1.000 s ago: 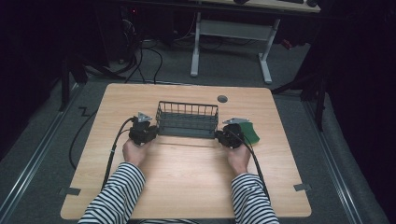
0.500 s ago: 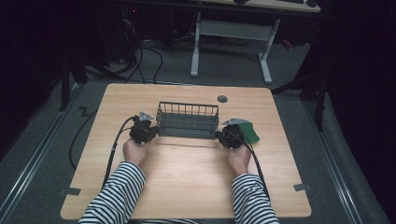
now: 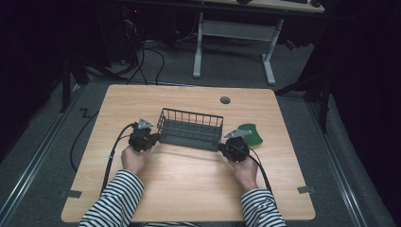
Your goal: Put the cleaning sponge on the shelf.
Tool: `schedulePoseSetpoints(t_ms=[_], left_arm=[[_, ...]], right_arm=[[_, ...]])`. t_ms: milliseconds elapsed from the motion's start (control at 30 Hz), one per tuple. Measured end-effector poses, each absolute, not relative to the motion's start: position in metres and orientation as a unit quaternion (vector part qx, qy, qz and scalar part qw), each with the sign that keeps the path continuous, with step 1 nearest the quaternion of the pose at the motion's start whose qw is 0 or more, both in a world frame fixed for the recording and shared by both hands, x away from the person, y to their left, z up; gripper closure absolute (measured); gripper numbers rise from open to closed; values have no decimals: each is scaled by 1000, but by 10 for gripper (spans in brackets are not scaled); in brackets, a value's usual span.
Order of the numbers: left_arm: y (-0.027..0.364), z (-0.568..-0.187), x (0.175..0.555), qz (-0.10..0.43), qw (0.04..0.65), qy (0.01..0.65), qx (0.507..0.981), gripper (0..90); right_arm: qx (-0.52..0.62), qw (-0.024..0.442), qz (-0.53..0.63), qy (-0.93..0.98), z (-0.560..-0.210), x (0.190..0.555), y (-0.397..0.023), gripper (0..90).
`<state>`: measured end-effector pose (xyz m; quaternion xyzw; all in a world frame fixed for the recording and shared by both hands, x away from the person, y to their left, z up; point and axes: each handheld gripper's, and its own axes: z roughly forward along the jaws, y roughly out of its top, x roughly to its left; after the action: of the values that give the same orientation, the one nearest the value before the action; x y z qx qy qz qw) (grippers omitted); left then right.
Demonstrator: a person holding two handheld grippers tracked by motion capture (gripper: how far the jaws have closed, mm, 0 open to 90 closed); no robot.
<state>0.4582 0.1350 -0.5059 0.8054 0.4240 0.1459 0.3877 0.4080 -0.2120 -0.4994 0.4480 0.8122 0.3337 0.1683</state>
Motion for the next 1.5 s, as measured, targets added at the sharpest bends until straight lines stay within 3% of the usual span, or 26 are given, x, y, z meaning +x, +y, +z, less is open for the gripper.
schedulePoseSetpoints(t_ms=[567, 1033, 1100, 1167, 1200, 1233, 1400, 1500], left_arm=[[122, -505, 424, 126, 392, 390, 824, 866], [120, -506, 415, 122, 398, 382, 825, 858], [121, -505, 416, 123, 402, 387, 821, 777], [123, -505, 416, 124, 406, 394, 815, 654], [124, -505, 416, 122, 410, 400, 811, 550], [127, -504, 415, 117, 412, 407, 807, 512], [133, -505, 410, 127, 416, 412, 800, 408], [138, -509, 407, 127, 405, 416, 804, 390]], right_arm=[[439, 153, 354, 812, -502, 342, -231, 860], [442, 153, 363, 806, -503, 327, -236, 845], [448, 143, 370, 801, -502, 327, -238, 704], [455, 146, 374, 795, -501, 326, -240, 635], [456, 148, 376, 793, -500, 325, -241, 603], [463, 149, 380, 787, -499, 324, -245, 550], [472, 163, 382, 777, -495, 320, -257, 488], [478, 173, 386, 770, -493, 319, -264, 467]])
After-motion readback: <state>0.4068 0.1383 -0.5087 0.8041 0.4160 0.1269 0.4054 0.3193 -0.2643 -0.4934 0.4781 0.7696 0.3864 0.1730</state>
